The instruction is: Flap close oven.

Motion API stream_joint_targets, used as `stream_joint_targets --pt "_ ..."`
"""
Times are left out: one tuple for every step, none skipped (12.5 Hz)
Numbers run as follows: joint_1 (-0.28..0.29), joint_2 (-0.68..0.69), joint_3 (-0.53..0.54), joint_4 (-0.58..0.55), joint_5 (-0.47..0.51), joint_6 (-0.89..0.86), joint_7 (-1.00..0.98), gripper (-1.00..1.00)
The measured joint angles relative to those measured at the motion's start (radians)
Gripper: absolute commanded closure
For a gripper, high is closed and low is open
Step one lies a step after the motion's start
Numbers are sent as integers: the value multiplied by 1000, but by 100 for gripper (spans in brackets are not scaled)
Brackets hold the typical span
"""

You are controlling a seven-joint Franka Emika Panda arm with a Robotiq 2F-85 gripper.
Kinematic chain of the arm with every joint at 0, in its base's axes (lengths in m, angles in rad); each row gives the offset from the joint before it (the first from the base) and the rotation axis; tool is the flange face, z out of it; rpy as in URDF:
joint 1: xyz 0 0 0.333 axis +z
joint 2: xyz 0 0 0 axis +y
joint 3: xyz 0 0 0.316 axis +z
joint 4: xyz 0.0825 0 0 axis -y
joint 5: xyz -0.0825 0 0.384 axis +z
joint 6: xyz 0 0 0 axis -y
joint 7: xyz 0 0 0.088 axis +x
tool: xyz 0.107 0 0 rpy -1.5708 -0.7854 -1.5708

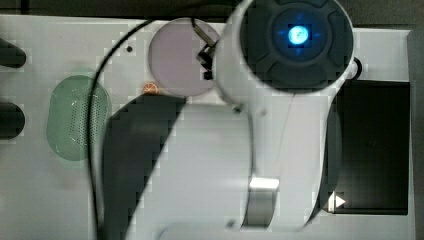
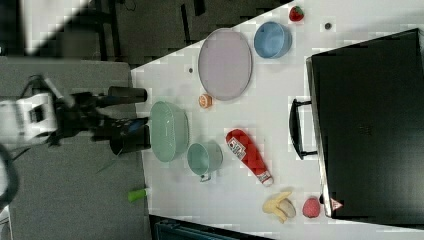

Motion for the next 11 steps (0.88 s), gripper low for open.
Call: stream_joint_targets --pt "5 -22 3 -1 -2 -27 17 -100" --pt "13 -35 2 -2 0 -46 33 -100" --pt "15 -45 3 -7 1 -47 47 -100" --pt "15 -52 1 -13 1 -48 52 -100" --pt "13 -55 0 -15 2 -55 61 -100" --pt "10 -54 -1 -20 0 -67 68 -100" --pt "10 -55 -8 -29 -1 -71 70 -100" --pt "9 -52 -10 -32 0 -75 70 -100" --pt "6 -48 -11 -31 -5 -75 70 -100" --pt "9 -45 -16 -31 -9 -80 71 -100" --pt "10 -44 -22 -30 -10 -80 71 -100"
